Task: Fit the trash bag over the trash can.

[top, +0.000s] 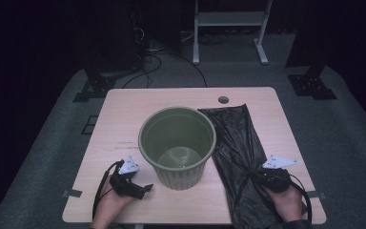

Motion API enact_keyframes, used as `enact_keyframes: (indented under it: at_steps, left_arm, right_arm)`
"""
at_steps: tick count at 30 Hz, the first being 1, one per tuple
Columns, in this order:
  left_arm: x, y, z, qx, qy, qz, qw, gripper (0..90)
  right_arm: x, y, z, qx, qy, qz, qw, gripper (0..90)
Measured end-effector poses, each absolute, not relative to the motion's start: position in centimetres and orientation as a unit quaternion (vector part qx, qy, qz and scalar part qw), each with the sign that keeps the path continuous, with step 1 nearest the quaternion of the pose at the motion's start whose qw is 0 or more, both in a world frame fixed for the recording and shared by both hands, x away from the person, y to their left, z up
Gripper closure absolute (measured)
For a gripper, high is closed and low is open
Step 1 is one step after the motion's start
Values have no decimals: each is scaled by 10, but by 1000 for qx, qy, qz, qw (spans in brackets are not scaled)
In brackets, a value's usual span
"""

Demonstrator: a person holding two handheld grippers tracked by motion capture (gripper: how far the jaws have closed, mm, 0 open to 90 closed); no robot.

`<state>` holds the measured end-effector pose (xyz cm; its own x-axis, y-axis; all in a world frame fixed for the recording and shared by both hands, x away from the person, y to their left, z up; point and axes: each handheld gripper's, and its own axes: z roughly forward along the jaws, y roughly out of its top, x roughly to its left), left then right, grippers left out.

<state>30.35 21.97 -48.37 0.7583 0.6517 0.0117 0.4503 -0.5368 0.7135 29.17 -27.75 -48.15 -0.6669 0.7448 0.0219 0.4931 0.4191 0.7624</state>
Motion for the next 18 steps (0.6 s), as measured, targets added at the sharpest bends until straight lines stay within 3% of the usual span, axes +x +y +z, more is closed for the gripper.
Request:
enact_keyframes:
  at_steps: [8, 15, 18]
  left_arm:
    - [304, 220, -484, 865, 318, 140, 361, 0]
    - [304, 220, -484, 865, 318, 140, 361, 0]
    - [304, 220, -484, 865, 319, 140, 361, 0]
  right_arm:
    - [256, -276, -480, 335, 853, 373, 141, 900]
    - [250, -282, -466, 370, 832, 378, 166, 466]
    - [263, -284, -460, 399, 818, 377, 171, 373]
